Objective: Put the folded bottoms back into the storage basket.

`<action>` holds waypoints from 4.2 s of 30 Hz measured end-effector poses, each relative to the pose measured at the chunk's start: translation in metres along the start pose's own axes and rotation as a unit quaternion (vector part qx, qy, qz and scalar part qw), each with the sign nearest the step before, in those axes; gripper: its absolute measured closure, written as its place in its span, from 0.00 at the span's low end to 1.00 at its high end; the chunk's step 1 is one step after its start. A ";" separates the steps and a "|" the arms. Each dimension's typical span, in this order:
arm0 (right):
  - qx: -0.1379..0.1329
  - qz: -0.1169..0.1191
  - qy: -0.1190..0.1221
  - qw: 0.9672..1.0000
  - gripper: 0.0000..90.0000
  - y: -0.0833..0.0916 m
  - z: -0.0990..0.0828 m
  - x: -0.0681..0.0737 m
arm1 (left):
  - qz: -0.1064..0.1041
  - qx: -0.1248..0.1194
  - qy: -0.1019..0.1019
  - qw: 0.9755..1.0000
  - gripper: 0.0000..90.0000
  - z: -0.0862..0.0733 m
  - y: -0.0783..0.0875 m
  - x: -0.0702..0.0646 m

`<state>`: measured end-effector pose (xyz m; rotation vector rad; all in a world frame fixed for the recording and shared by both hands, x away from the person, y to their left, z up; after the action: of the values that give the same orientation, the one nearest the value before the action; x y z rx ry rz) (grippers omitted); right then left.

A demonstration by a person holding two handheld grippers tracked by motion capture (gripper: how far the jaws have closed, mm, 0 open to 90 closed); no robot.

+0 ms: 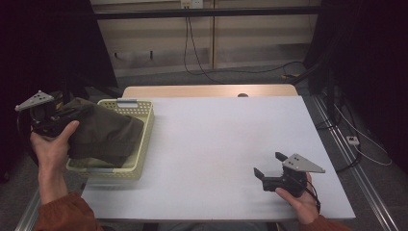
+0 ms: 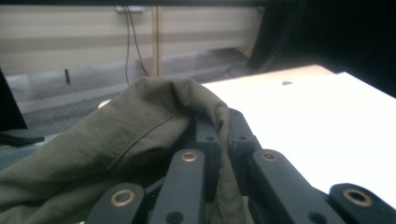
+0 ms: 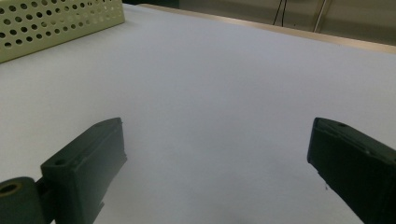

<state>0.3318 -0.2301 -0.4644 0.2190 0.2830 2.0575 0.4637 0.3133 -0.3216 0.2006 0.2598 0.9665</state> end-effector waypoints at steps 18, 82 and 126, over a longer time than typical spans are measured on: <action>0.000 0.001 0.000 1.000 0.05 0.000 0.000 0.000 | 0.029 0.067 0.018 0.997 0.96 -0.023 -0.001 0.020; 0.001 0.000 -0.001 1.000 0.05 0.000 0.000 -0.001 | 0.156 0.228 0.030 0.961 0.96 -0.100 -0.061 0.057; 0.003 0.000 0.001 1.000 0.05 0.000 -0.001 0.000 | 0.104 0.047 0.106 0.988 0.23 -0.055 -0.021 0.069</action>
<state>0.3319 -0.2299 -0.4652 0.2216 0.2896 2.0580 0.5001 0.3621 -0.3889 0.2130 0.4884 1.1849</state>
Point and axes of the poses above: each handheld gripper's, and its own axes: y roughly backward along the jaws, z roughly out of its top, x roughly to its left, the point moved 7 cm from there along -y, roughly forward along the jaws, and after that the axes turned 7 degrees about -x, right-handed, at the moved point
